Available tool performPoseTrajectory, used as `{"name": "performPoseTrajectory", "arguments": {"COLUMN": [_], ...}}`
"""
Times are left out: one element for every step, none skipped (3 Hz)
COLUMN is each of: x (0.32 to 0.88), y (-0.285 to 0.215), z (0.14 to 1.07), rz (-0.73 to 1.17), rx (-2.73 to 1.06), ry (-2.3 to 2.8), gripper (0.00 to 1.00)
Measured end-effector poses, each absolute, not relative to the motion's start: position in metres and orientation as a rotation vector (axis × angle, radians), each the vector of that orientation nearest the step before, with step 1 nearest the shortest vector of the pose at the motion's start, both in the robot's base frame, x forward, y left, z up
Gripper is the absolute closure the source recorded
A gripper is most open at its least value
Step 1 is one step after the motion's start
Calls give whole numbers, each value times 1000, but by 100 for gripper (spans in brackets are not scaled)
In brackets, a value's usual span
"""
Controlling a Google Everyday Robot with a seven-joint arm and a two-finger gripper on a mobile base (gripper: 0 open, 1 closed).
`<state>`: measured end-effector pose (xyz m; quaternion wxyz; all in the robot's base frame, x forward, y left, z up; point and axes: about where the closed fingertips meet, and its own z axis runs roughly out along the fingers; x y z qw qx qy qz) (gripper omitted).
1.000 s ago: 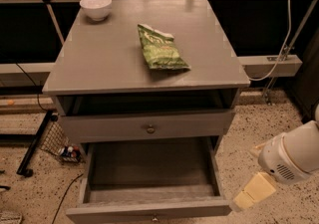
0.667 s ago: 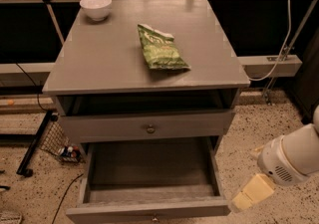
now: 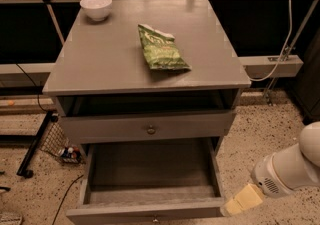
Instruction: Close middle drawer
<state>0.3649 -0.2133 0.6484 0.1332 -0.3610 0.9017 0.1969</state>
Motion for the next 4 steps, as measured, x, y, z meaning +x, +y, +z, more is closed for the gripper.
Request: {"name": "performPoseTrajectory", "arguments": {"x": [363,357,357,350], "y": [-217,-218,-218,-216], "z": [617,586,586,559], "rz": [581,604,604,658], "rx": [-950,-875,-875,-840], "ry": [2651,2674,2674,2695], "gripper": [0,0,0,0]}}
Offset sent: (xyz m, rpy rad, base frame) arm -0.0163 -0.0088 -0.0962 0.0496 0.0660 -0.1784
